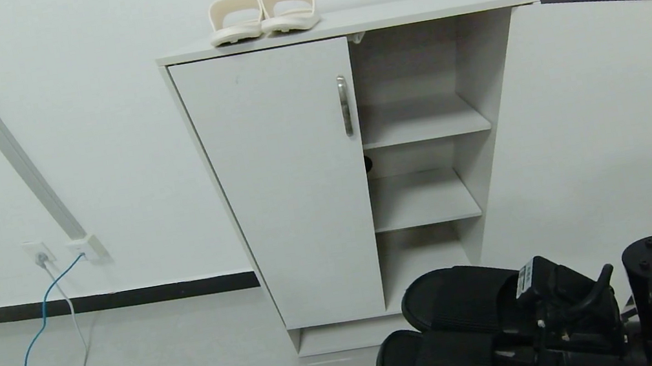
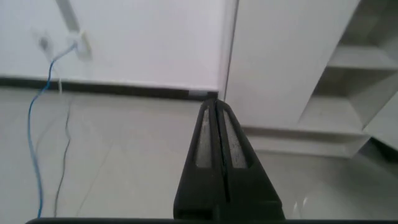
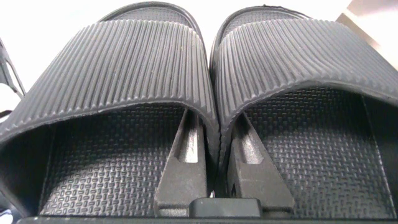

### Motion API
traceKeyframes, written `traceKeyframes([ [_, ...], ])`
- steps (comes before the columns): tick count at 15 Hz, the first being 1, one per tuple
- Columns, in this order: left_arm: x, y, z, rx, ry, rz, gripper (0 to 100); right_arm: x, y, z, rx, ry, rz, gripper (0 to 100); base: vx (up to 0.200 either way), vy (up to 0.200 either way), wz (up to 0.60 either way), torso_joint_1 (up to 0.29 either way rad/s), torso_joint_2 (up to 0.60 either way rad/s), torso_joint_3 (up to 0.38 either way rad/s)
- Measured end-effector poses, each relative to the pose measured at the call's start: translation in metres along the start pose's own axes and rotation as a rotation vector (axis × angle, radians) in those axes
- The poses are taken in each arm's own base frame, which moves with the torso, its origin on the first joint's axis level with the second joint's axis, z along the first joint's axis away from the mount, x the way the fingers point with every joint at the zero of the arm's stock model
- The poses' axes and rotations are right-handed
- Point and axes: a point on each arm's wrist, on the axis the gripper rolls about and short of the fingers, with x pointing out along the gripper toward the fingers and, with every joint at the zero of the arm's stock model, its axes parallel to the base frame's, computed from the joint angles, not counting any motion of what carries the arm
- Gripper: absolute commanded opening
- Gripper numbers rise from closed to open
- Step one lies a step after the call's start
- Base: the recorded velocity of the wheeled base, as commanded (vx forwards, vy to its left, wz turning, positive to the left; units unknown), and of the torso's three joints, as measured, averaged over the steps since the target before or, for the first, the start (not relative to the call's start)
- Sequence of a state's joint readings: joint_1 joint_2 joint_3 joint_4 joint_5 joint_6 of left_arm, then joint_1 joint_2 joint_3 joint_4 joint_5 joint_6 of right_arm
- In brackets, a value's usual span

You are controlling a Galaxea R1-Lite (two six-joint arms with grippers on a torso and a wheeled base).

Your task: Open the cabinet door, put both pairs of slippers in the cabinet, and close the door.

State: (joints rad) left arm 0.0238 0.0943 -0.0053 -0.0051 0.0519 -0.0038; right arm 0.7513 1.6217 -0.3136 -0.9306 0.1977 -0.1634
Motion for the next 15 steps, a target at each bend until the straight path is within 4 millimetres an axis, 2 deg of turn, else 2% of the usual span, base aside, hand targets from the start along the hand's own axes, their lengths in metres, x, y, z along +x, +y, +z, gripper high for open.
traceKeyframes([
  [3,-0.005,-0.001,-0.004,0.034,-0.059,-0.100,0,0.001,0.000,0.000,0.001,0.002,0.001,0,0.000,0.000,0.00,0.000,0.00,0.000],
  [6,-0.006,0.001,-0.004,0.022,-0.078,0.001,0,0.005,0.000,0.003,-0.001,-0.005,-0.012,0,0.000,0.000,0.00,0.000,0.00,0.000],
  [9,-0.007,0.002,-0.004,0.018,-0.084,0.010,0,0.013,-0.004,0.008,0.030,-0.003,-0.122,0,0.000,0.000,0.00,0.000,0.00,0.000],
  [12,-0.007,0.001,-0.004,0.017,-0.085,-0.019,0,0.029,-0.002,0.017,0.111,-0.032,-0.226,0,0.000,0.000,0.00,0.000,0.00,0.000],
  [15,-0.007,0.001,-0.004,0.006,-0.085,-0.022,0,0.061,0.007,0.030,0.211,-0.079,-0.349,0,0.000,0.000,0.00,0.000,0.00,0.000],
])
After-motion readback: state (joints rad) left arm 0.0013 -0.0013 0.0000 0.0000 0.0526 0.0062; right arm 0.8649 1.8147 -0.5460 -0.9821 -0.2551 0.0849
